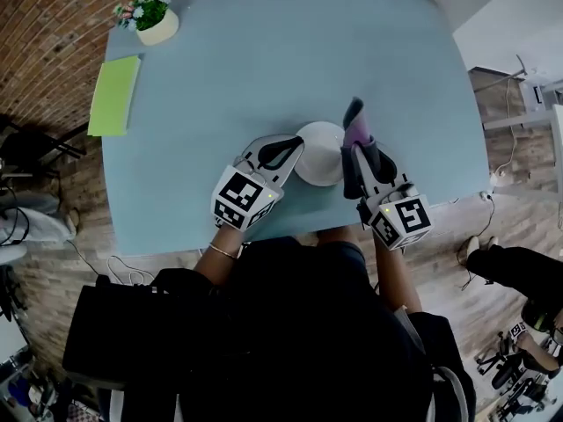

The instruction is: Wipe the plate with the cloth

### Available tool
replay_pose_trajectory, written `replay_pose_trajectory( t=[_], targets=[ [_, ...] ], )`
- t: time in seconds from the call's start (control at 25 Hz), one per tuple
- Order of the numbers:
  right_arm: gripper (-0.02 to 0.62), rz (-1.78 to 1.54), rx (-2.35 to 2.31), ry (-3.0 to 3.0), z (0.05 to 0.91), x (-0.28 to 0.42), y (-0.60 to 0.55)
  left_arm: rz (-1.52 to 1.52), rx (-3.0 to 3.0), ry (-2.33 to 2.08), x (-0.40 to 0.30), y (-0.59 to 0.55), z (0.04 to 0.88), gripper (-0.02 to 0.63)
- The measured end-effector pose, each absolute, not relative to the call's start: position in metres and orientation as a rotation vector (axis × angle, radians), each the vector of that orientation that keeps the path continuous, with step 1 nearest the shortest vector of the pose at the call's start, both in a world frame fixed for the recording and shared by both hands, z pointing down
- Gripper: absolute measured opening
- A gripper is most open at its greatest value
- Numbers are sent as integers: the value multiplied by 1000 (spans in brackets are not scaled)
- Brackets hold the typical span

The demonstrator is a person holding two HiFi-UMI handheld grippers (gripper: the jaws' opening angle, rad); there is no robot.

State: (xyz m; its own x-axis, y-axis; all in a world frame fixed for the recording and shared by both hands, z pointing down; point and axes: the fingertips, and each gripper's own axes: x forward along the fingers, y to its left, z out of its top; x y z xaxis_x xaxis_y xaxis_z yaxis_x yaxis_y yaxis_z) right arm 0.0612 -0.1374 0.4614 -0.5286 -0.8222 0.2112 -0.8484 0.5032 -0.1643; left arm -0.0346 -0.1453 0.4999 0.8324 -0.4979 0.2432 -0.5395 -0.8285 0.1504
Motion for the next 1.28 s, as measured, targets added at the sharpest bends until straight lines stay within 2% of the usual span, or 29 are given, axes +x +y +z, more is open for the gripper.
replay_pose_trajectory(
  t=[0.12,0.28,0.52,0.72,1.0,1.28],
  targets=[
    [41,397,1442,-2613,474,58,-141,315,2700,-773,-34,-146,514,86],
    [41,393,1386,-2592,488,52,-146,413,2636,-753,-35,-146,529,86],
    [41,380,1325,-2550,503,48,-153,545,2518,-749,-38,-148,549,147],
    [41,388,1304,-2514,514,50,-157,672,2440,-713,-36,-144,567,173],
    [41,377,1223,-2459,531,52,-165,835,2346,-676,-34,-141,585,178],
    [41,391,1117,-2398,553,51,-171,898,2243,-683,-37,-140,600,196]
  ],
)
